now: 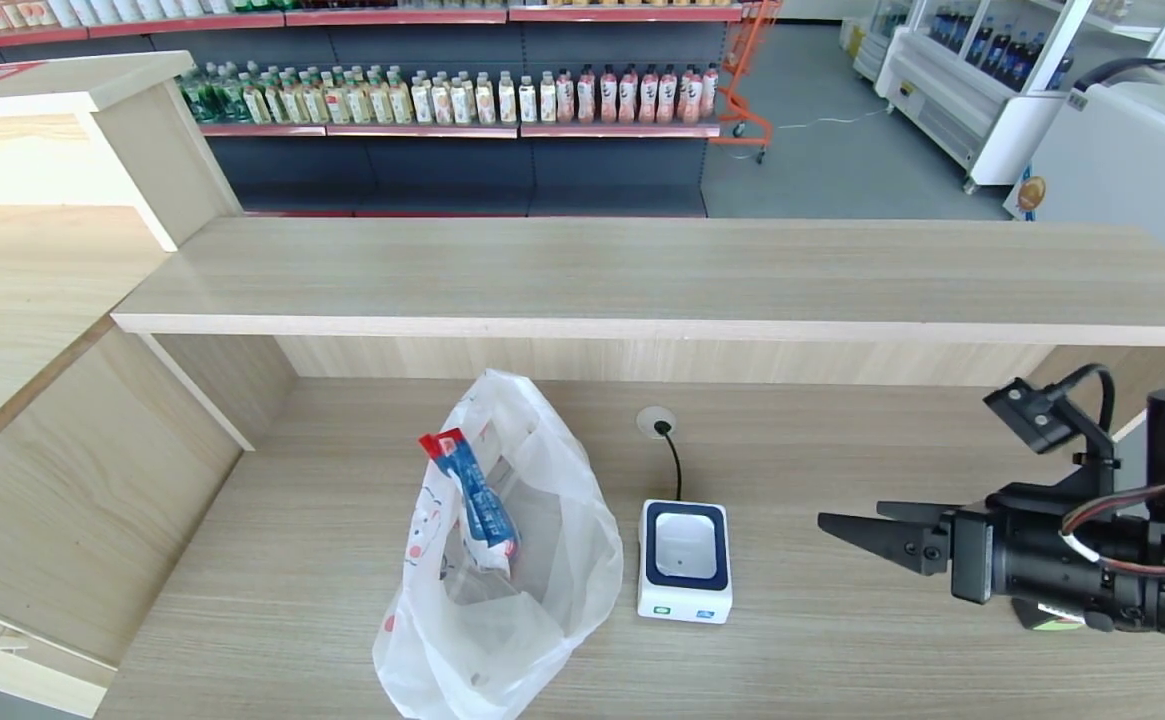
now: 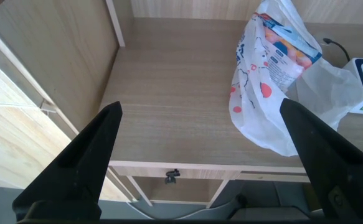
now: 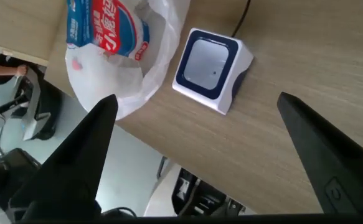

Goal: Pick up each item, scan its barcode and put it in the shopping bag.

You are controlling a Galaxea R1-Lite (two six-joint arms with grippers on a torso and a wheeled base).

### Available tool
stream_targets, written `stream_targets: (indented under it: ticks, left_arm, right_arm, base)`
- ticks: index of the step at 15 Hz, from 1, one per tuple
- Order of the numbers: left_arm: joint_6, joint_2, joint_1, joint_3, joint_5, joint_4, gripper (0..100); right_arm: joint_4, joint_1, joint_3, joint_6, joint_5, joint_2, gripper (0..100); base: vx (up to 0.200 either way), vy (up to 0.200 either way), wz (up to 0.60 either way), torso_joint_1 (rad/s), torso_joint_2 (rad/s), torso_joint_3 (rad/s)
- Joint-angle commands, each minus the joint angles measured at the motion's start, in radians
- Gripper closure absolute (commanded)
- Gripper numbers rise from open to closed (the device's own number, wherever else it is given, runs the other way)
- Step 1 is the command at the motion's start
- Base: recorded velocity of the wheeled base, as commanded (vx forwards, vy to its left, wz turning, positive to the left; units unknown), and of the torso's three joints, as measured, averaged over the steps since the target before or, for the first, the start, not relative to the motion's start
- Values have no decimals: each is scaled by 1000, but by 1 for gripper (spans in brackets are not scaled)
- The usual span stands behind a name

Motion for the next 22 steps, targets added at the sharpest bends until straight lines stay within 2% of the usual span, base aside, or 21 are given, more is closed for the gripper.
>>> stream_targets:
  ticks: [1, 4, 6, 12, 20, 22]
  left_arm:
    - [1, 0, 0, 0, 0, 0, 0]
    - [-4, 0, 0, 0, 0, 0, 0]
    - [-2, 0, 0, 0, 0, 0, 0]
    - [-4, 0, 0, 0, 0, 0, 0]
    - [-2, 0, 0, 0, 0, 0, 0]
    - [-4, 0, 0, 0, 0, 0, 0]
  right_arm:
    - [5, -18, 39, -2, -20, -97, 0]
    - [10, -49, 38, -7, -22, -133, 0]
    - [60, -57, 38, -7, -22, -167, 0]
    - [100, -57, 38, -5, -22, -193, 0]
    - [138, -57, 38, 0, -23, -222, 0]
    - [174, -60, 38, 1, -34, -239, 0]
  base:
    - [0, 0, 0, 0, 0, 0]
    - [0, 0, 0, 0, 0, 0]
    - [0, 0, 0, 0, 0, 0]
    - [0, 0, 0, 0, 0, 0]
    - [-200, -200, 0, 6, 4, 2]
    - [0, 0, 0, 0, 0, 0]
